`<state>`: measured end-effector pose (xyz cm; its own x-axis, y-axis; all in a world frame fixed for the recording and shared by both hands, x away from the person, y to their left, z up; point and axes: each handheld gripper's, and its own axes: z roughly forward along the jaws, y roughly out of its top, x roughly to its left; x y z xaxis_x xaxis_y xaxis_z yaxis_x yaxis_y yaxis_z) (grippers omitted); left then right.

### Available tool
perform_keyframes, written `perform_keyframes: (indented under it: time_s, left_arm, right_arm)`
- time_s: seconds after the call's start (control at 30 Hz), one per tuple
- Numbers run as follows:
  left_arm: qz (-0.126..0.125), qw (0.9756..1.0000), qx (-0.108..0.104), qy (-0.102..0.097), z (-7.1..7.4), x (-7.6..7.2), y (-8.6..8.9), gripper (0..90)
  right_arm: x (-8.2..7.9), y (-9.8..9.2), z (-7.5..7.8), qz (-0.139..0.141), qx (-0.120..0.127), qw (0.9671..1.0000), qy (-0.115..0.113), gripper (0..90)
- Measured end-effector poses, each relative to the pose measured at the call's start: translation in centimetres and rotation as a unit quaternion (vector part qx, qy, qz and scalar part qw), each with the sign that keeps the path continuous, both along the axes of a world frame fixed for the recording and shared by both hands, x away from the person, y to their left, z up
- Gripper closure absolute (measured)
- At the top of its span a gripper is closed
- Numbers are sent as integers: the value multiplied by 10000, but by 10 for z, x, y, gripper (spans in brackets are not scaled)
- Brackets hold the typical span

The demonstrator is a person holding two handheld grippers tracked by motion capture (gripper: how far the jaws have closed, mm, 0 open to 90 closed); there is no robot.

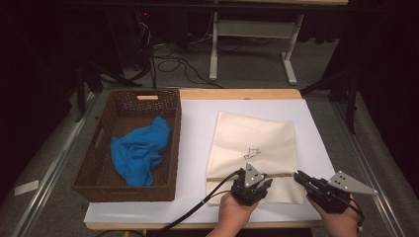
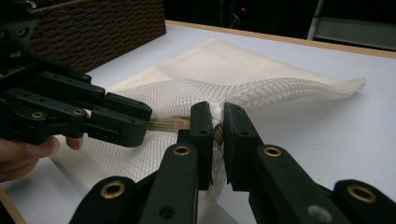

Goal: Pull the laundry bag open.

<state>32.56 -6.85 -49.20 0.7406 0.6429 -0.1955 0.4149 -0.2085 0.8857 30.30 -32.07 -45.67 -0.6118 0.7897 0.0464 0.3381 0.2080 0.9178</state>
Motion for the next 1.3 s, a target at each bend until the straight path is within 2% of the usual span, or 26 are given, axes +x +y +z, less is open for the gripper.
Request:
perform_keyframes:
  time_s: [0.17, 0.3, 0.83, 1.07, 1.1, 1.3]
  left_arm:
    - [-24, 9999, -132, 70, 0, 1, -4, 721]
    - [-106, 9998, -130, 55, 2, 2, -12, 720]
    - [-141, 9993, -304, 153, 4, 6, -24, 696]
    - [-189, 9990, -389, 131, 6, 4, -24, 743]
    - [-207, 9988, -433, 76, 7, 2, -24, 758]
    - [-318, 9987, -400, -2, 9, -1, -27, 827]
  right_arm:
    - [-1, 2, 0, 57, -4, 10000, -20, 842]
    - [-3, 3, 1, 105, -29, 9999, -72, 842]
    - [-4, 4, 1, 85, -39, 9999, -65, 842]
    - [-4, 3, 1, 89, -45, 9999, -77, 842]
    - [-4, 3, 0, 93, -46, 9999, -77, 842]
    - [-4, 4, 1, 56, -45, 9999, -73, 842]
